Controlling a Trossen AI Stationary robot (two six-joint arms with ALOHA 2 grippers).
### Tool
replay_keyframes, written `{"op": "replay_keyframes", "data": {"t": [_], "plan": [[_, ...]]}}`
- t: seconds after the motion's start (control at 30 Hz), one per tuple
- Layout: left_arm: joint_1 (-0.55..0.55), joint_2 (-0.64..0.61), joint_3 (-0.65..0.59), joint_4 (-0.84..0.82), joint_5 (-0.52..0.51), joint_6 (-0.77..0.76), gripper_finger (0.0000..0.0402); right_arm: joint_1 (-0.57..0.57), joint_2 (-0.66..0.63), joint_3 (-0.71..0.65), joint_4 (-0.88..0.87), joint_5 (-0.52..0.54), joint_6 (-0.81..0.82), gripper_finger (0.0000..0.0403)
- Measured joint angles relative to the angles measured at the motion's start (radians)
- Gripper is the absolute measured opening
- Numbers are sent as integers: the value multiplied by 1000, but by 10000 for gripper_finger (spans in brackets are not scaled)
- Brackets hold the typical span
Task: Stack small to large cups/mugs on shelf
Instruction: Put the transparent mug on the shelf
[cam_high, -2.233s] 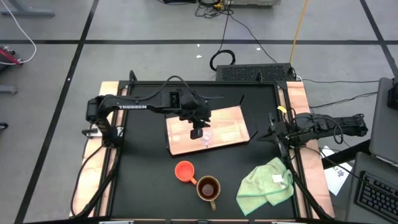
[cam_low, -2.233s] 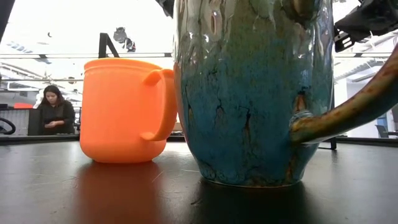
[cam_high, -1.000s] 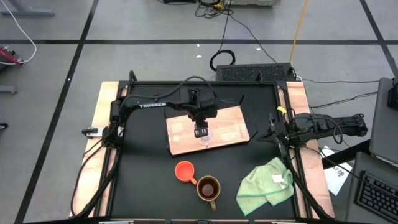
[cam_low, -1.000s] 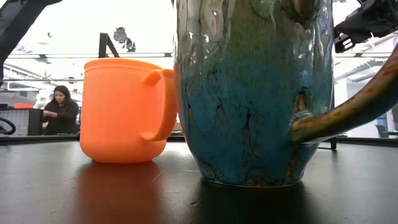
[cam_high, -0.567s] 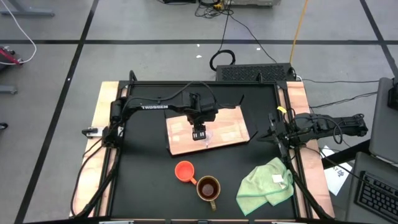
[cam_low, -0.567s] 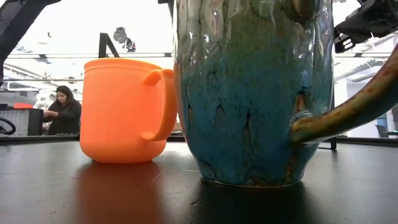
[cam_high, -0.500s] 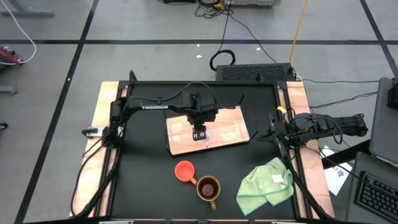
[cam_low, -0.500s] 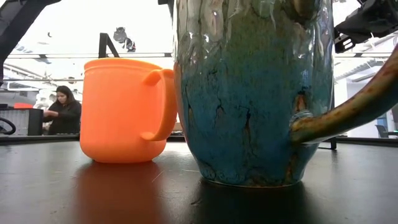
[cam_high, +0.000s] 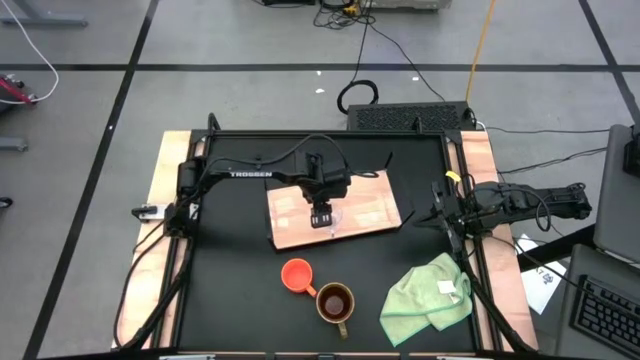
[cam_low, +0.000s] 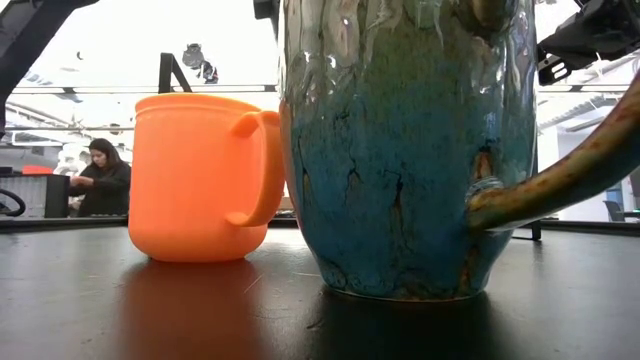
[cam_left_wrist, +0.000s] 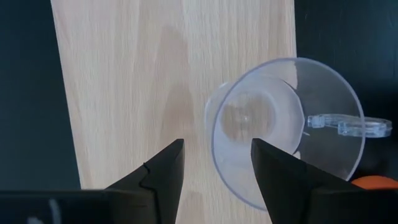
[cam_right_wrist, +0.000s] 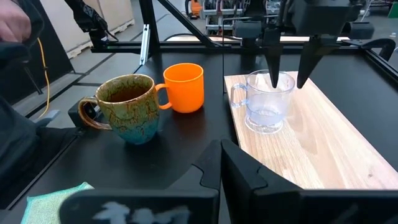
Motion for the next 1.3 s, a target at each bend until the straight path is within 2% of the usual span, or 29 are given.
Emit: {"op": "replay_keyframes", "data": {"t": [0.47,0.6,0.97,1.07,1.3], "plan": [[0,0,0,20,1,44,182,0,0,0,0,0,-2,0],[0,0,0,25,1,63,146,0,0,0,0,0,-2,0],[1,0,0,24,28,77,10,0,0,0,0,0,-2,0],[5,0,0,22,63,82,10,0,0,0,0,0,-2,0],[6,0,0,8,56,72,6,0,0,0,0,0,-2,0]]}}
